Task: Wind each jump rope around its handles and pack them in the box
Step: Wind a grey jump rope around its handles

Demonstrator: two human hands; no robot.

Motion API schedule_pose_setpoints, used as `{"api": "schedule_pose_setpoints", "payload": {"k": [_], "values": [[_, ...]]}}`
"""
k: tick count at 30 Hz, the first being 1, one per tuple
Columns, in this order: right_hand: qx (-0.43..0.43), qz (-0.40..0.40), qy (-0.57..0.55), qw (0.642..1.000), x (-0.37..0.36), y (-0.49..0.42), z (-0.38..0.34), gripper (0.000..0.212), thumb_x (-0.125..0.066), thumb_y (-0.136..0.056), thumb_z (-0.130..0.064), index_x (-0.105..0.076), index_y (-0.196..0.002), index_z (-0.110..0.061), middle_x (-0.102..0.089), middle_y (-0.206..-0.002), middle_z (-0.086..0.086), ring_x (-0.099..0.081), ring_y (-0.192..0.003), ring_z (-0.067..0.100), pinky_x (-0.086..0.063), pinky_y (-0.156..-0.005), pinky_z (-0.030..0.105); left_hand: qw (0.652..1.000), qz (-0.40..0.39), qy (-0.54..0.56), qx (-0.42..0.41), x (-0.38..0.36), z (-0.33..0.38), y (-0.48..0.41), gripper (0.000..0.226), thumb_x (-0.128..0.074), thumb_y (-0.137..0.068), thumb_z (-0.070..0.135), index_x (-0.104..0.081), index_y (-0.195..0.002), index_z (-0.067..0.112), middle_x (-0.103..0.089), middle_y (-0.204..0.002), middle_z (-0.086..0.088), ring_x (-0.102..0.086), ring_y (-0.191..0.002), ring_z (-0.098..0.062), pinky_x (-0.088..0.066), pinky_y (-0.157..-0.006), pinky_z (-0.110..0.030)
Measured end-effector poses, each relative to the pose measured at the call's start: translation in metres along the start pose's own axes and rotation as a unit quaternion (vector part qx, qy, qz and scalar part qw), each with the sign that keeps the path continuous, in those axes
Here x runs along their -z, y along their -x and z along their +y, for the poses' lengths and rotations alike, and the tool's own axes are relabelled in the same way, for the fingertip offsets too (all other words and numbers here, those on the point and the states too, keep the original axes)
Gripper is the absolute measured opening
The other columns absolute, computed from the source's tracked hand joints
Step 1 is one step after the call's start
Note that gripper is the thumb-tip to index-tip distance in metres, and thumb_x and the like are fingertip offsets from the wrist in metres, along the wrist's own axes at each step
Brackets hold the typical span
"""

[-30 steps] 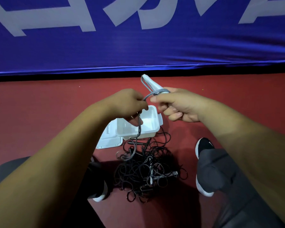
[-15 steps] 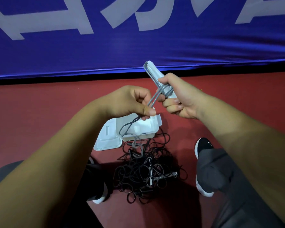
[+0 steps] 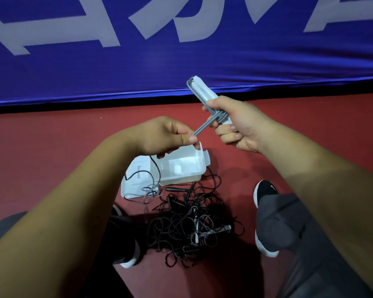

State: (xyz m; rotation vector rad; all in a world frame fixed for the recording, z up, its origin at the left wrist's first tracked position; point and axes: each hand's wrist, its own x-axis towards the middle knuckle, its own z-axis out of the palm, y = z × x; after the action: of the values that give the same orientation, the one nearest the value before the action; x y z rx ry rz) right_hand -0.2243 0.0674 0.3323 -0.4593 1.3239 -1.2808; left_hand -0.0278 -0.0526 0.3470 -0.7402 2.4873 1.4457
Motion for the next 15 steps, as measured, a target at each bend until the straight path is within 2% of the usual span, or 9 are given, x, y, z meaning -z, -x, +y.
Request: {"api": "schedule_pose_setpoints", "payload": {"k": [2, 5, 8, 10, 13, 15], "values": [[-0.004, -0.008, 0.009, 1.000, -0.002, 0.000, 0.002, 0.024, -0.068, -0.099, -0.030, -0.061, -0.116, -0.014, -0.052, -0.072, 0.003, -0.020, -0.047, 0.007, -0.014, -0.036, 0.020, 1.000, -0.003, 0.001, 0.020, -0.002, -0.009, -0.005, 0.019, -0.062, -0.105, 0.036, -0.080, -0.108, 0.031, -0.055, -0.066, -0.002, -0.054, -0.061, -0.014, -0.051, -0.057, -0.031], [-0.017, -0.022, 0.029, 0.999, -0.006, 0.001, 0.004, 0.013, -0.069, -0.100, -0.020, -0.059, -0.105, -0.012, -0.054, -0.072, 0.004, -0.022, -0.044, 0.006, -0.016, -0.034, 0.018, 0.999, 0.002, 0.021, 0.049, -0.007, -0.019, -0.012, 0.020, -0.058, -0.108, 0.027, -0.078, -0.110, 0.024, -0.070, -0.078, -0.001, -0.065, -0.071, -0.014, -0.059, -0.065, -0.035], [-0.039, -0.055, 0.045, 0.997, -0.008, 0.005, 0.002, 0.010, -0.065, -0.101, -0.014, -0.055, -0.100, -0.012, -0.054, -0.072, 0.003, -0.021, -0.044, 0.005, -0.014, -0.035, 0.018, 0.995, 0.018, 0.068, 0.076, -0.011, -0.025, -0.017, 0.022, -0.056, -0.109, 0.020, -0.075, -0.112, 0.010, -0.072, -0.085, -0.010, -0.067, -0.073, -0.018, -0.062, -0.067, -0.034], [-0.051, -0.083, 0.061, 0.993, -0.008, 0.007, 0.000, 0.009, -0.063, -0.102, -0.012, -0.054, -0.098, -0.012, -0.054, -0.072, 0.002, -0.021, -0.045, 0.004, -0.012, -0.037, 0.018, 0.992, 0.034, 0.091, 0.086, -0.012, -0.029, -0.019, 0.024, -0.054, -0.110, 0.019, -0.073, -0.111, 0.005, -0.072, -0.087, -0.013, -0.069, -0.075, -0.021, -0.065, -0.074, -0.040], [-0.086, -0.145, 0.094, 0.981, -0.006, 0.013, -0.002, 0.014, -0.059, -0.103, -0.011, -0.054, -0.089, -0.010, -0.054, -0.073, 0.002, -0.022, -0.044, 0.003, -0.011, -0.038, 0.018, 0.987, 0.064, 0.127, 0.081, -0.013, -0.032, -0.022, 0.025, -0.052, -0.110, 0.018, -0.074, -0.108, 0.006, -0.076, -0.089, -0.010, -0.073, -0.083, -0.021, -0.061, -0.089, -0.047], [-0.125, -0.201, 0.125, 0.963, -0.003, 0.017, -0.001, 0.017, -0.057, -0.102, -0.008, -0.052, -0.086, -0.007, -0.054, -0.071, 0.002, -0.023, -0.042, 0.001, -0.011, -0.038, 0.017, 0.981, 0.085, 0.160, 0.065, -0.011, -0.034, -0.022, 0.021, -0.054, -0.109, 0.014, -0.074, -0.106, 0.008, -0.078, -0.094, -0.010, -0.074, -0.088, -0.021, -0.059, -0.094, -0.049]]}}
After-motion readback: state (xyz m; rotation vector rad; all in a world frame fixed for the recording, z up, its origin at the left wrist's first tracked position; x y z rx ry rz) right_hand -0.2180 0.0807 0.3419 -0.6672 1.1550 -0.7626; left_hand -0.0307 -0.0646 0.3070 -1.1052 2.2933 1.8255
